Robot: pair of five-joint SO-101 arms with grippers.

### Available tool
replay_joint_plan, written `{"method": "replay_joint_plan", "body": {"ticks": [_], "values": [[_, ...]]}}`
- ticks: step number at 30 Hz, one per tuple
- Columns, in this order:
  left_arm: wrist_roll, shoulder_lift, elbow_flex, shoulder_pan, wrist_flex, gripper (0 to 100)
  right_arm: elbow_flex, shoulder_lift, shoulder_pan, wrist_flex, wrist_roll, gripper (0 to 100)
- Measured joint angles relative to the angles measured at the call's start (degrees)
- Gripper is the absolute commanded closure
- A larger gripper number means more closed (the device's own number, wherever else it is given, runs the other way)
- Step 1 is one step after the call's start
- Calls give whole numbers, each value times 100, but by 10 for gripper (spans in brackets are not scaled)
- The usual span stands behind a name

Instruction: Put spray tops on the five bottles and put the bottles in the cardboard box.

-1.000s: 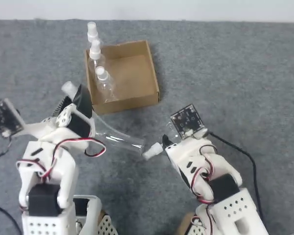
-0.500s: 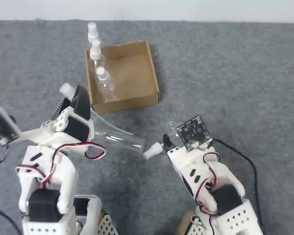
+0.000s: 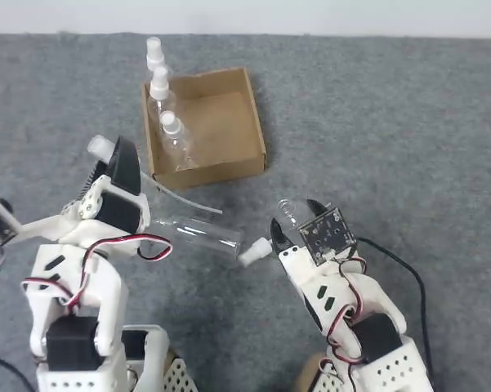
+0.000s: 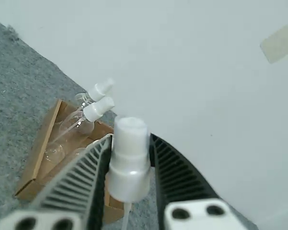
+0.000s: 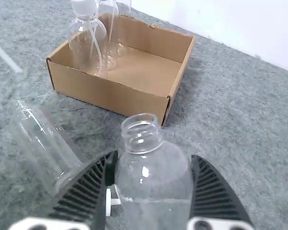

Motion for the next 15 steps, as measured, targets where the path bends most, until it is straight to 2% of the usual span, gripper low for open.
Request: {"method": "replay_joint_plan", "body": {"ticks": [7, 11, 15], "values": [[105, 0, 0, 9, 0, 990, 0, 0, -308, 0, 9, 876], [123, -53, 123, 0, -9, 990, 70, -9, -360, -9, 492, 876], [123, -9, 149, 9, -9, 990, 299, -9, -791, -9, 853, 876]]}}
